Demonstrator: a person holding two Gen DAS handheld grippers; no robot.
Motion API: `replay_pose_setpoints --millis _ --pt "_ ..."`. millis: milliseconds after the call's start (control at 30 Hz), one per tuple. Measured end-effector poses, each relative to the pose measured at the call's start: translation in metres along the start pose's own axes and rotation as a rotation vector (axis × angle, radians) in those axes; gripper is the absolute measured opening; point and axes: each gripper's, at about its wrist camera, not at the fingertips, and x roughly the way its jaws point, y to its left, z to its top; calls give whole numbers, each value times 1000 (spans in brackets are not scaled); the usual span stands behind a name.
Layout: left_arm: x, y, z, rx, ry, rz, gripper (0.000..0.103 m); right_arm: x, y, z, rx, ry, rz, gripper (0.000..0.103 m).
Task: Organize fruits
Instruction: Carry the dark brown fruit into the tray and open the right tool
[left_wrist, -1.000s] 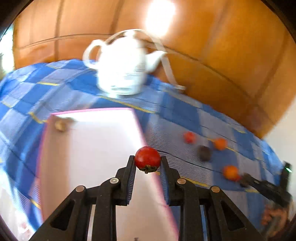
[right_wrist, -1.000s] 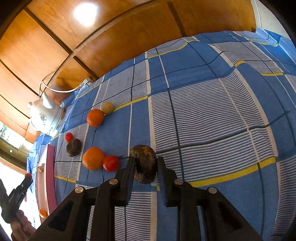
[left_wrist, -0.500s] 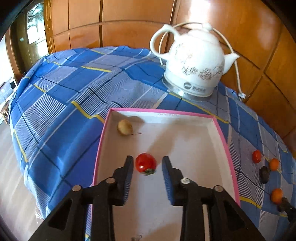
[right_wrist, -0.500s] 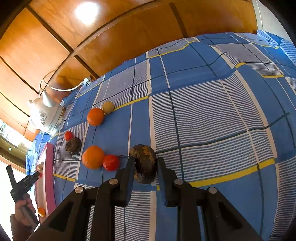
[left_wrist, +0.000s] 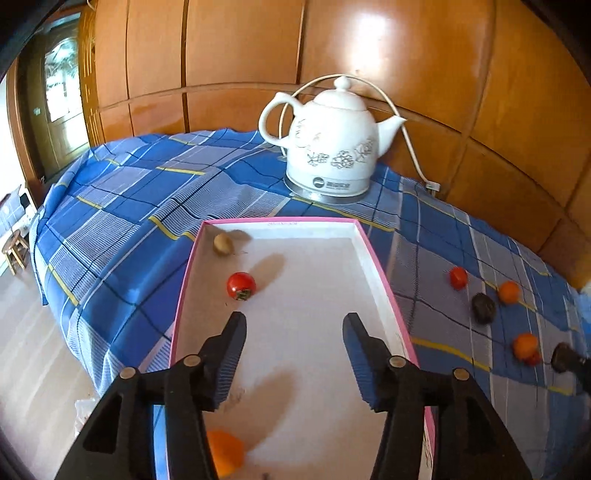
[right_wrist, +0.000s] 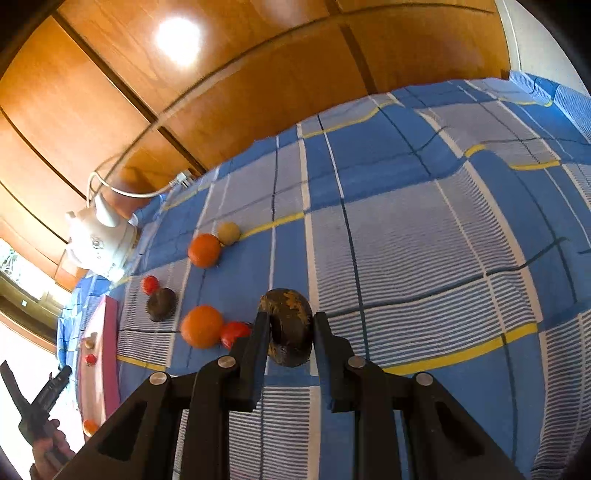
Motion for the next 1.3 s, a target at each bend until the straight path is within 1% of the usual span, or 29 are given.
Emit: replay_pose_setpoints --millis 33,167,233,333,467,600,733,800,967,1033,1167,1233,1300 --pt "-3 -2 -3 1 -3 0 61 -2 2 0 -7 -4 7 23" --pt "-13 -7 -10 18 -15 0 64 -12 22 -1 -54 -10 65 24" --pt "-15 -8 -13 20 -12 -4 68 -13 39 -3 -95 3 106 24" --pt "-17 -8 -16 15 -4 -5 70 -10 64 -8 -150 29 164 24" --pt "-15 -7 -19 10 11 -5 70 2 106 -24 -245 102 251 24" --pt "-15 3 -21 -25 19 -5 70 21 148 -45 -326 188 318 23" --pt "-17 18 -20 -47 9 22 71 37 198 -70 -435 267 376 24" --pt "-18 26 -20 -58 -2 40 74 45 223 -81 -495 296 390 24" --pt "-21 48 -19 -105 -20 78 76 66 262 -99 -577 330 393 24" --pt "-21 54 -19 -116 -25 97 78 76 273 -104 -597 343 378 24" --pt "-20 58 -23 -107 -30 130 81 96 283 -119 -624 373 341 24" --pt "-19 56 -28 -98 -27 123 82 99 282 -123 -633 351 308 27" --pt "-18 54 -31 -92 -22 122 82 100 279 -122 -615 346 314 27"
